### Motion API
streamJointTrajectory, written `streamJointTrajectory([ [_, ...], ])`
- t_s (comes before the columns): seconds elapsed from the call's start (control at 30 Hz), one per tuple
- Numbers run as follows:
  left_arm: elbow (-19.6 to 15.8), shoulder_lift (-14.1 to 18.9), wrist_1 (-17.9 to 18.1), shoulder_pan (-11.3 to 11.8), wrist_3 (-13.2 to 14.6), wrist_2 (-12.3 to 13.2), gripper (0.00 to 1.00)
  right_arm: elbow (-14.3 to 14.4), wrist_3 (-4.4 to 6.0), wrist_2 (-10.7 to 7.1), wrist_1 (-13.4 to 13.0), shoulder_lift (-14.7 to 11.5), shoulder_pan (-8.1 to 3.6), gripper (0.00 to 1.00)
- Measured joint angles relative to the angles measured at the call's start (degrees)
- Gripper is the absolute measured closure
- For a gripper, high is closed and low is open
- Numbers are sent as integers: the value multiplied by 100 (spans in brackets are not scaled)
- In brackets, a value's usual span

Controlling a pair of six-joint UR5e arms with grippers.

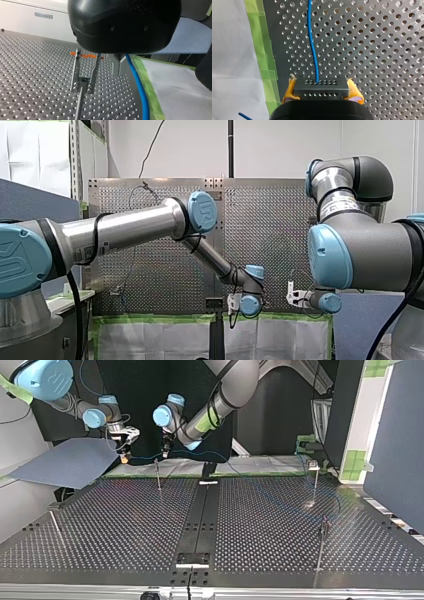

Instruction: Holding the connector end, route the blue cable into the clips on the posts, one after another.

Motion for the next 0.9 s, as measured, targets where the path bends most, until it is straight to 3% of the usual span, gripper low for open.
streamJointTrajectory([
  [0.53, 3, 183, -29, 184, -35, 39, 100, -107, -25, 9, 151, -5, 15, 100],
  [0.9, 2, 179, -34, 462, -282, 422, 100, -115, -32, 7, 167, -6, 36, 100],
])
